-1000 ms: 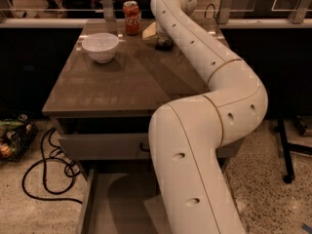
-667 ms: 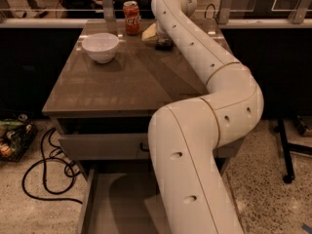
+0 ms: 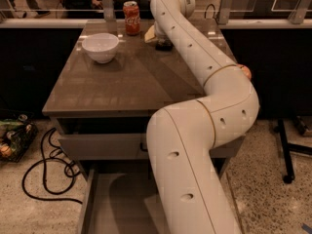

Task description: Place rxbar chocolate into middle drawer

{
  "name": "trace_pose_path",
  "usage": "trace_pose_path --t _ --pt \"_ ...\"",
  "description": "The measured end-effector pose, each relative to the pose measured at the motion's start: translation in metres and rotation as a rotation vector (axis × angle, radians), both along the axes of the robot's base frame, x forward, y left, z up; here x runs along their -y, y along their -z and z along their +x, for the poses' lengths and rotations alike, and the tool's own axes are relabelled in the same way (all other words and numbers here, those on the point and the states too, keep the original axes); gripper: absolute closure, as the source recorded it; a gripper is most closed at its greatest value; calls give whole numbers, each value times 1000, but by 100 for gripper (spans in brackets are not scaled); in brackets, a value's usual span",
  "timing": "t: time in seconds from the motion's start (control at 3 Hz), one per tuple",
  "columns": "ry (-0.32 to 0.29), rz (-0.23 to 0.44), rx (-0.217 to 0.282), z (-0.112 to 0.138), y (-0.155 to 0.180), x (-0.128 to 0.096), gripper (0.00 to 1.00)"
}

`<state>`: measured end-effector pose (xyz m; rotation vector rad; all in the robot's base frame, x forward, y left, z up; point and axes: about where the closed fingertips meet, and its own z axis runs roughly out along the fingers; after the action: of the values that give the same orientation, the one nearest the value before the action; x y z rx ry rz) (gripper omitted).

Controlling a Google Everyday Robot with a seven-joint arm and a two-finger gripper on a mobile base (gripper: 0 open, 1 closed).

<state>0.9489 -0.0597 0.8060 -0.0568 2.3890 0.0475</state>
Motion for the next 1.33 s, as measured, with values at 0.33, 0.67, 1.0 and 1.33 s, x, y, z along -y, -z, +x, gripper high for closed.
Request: trace_pose_path --t 0.33,0.67,1.0,1.33 --pt "0 0 0 0 -5 0 72" --pt "0 0 0 0 -11 0 96" --pt "0 0 0 -1 -12 0 100" --pt "0 0 0 -1 -12 0 100"
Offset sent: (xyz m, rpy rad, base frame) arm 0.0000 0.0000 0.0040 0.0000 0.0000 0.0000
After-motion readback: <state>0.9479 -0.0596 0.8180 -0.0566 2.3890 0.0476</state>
